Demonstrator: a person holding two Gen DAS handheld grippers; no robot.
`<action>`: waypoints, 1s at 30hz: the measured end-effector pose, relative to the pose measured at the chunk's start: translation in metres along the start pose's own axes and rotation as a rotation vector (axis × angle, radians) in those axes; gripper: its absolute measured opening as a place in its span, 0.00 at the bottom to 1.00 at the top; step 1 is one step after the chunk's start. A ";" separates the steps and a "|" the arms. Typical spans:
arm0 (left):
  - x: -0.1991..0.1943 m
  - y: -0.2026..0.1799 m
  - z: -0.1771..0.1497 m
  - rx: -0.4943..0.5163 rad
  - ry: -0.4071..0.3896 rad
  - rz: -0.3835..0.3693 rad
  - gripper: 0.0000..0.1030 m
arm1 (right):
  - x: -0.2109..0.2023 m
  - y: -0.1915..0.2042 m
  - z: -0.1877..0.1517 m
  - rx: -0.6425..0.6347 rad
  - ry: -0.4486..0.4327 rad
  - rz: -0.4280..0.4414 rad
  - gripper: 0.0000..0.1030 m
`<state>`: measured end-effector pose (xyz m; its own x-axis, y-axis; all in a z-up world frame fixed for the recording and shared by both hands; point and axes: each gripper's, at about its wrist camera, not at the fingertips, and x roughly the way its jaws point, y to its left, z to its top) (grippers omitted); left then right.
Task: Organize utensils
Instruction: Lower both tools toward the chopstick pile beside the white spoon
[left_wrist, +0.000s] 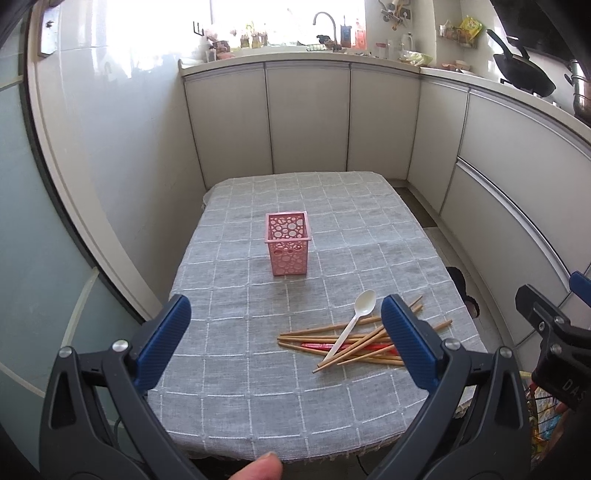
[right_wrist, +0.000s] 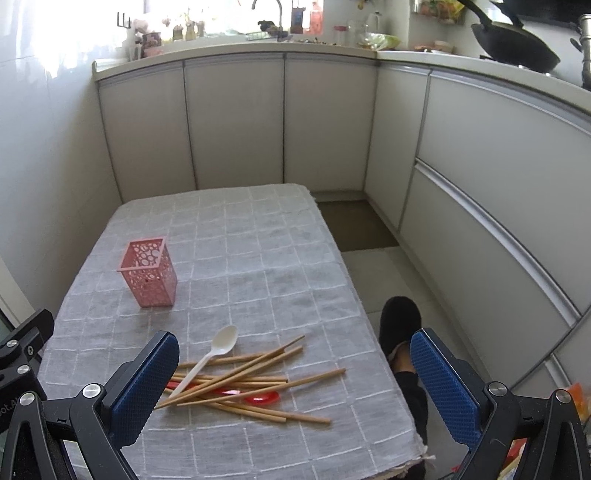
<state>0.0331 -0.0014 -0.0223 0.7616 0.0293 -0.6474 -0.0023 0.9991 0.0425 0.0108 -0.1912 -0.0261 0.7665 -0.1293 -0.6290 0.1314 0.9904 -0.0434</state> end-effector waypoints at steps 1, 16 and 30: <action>0.006 0.000 0.001 0.005 0.017 -0.013 0.99 | 0.006 -0.002 0.000 -0.003 0.009 -0.006 1.00; 0.153 -0.025 0.003 0.072 0.415 -0.266 0.98 | 0.126 -0.037 -0.022 0.094 0.291 0.046 1.00; 0.230 -0.078 -0.009 0.060 0.603 -0.512 0.58 | 0.220 -0.068 -0.063 0.359 0.541 0.221 0.75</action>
<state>0.2025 -0.0720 -0.1817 0.1757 -0.4046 -0.8975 0.3011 0.8901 -0.3423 0.1315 -0.2835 -0.2104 0.3901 0.2097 -0.8966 0.2799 0.9007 0.3324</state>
